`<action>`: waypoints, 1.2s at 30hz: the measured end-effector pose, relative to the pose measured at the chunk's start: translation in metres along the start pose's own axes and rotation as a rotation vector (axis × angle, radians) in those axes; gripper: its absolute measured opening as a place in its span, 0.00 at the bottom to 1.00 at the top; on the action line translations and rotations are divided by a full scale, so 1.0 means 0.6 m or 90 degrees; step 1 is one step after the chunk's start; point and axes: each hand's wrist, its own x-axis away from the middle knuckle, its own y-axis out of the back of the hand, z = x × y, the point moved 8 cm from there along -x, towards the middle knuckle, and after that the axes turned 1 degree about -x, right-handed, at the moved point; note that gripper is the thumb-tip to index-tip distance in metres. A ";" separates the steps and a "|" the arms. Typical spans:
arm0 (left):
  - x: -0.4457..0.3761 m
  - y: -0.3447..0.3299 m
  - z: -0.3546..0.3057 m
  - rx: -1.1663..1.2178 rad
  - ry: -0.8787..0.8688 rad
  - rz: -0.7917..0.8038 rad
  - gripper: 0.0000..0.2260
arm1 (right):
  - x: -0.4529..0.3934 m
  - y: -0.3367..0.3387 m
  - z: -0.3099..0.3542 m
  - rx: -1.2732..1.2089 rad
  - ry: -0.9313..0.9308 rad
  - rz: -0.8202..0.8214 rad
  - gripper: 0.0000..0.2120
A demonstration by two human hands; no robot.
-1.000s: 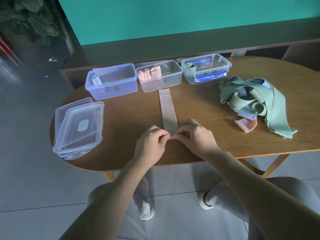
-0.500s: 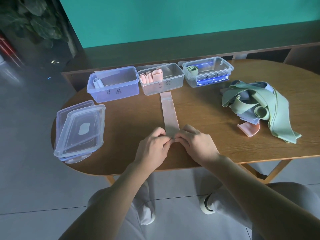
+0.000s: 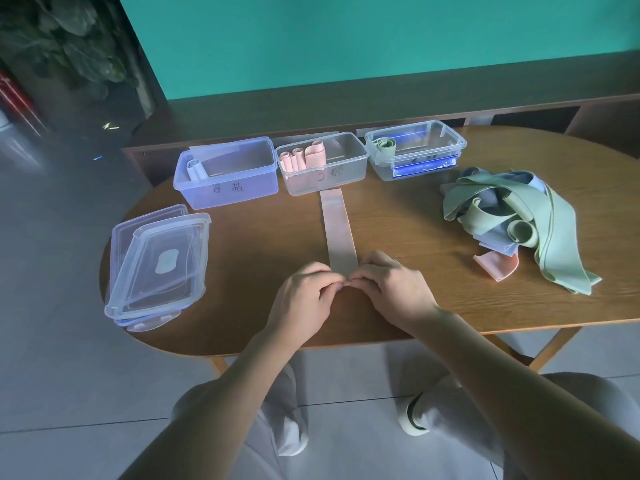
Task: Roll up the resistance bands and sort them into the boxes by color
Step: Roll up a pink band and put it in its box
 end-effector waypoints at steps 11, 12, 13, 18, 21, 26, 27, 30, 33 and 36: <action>-0.009 -0.004 -0.001 -0.077 0.026 -0.004 0.05 | -0.003 0.007 -0.007 -0.059 -0.069 0.021 0.06; -0.008 -0.003 -0.003 -0.085 0.023 -0.007 0.06 | -0.002 0.006 -0.006 -0.051 -0.061 0.019 0.06; -0.008 -0.003 -0.003 -0.094 0.022 -0.011 0.07 | -0.003 0.006 -0.006 -0.044 -0.054 0.018 0.07; -0.008 -0.004 -0.002 -0.123 0.023 -0.025 0.11 | -0.008 0.007 -0.012 -0.035 -0.052 0.016 0.08; -0.008 -0.006 -0.003 -0.132 0.010 -0.014 0.12 | -0.013 0.005 -0.011 -0.025 -0.048 0.006 0.09; -0.010 -0.007 -0.001 -0.102 -0.004 -0.003 0.07 | -0.020 0.004 -0.011 -0.011 -0.046 0.012 0.10; -0.010 -0.008 -0.002 -0.093 -0.012 -0.003 0.06 | -0.020 0.004 -0.010 -0.008 -0.044 0.017 0.10; -0.013 -0.007 -0.005 -0.072 -0.024 -0.008 0.05 | -0.026 0.006 -0.005 0.004 -0.035 0.036 0.10; -0.016 -0.009 -0.003 -0.060 -0.011 -0.003 0.05 | -0.029 0.007 -0.004 0.015 -0.042 0.051 0.10; -0.018 -0.008 0.004 -0.047 -0.006 -0.011 0.04 | -0.023 0.004 -0.005 0.013 -0.040 0.033 0.11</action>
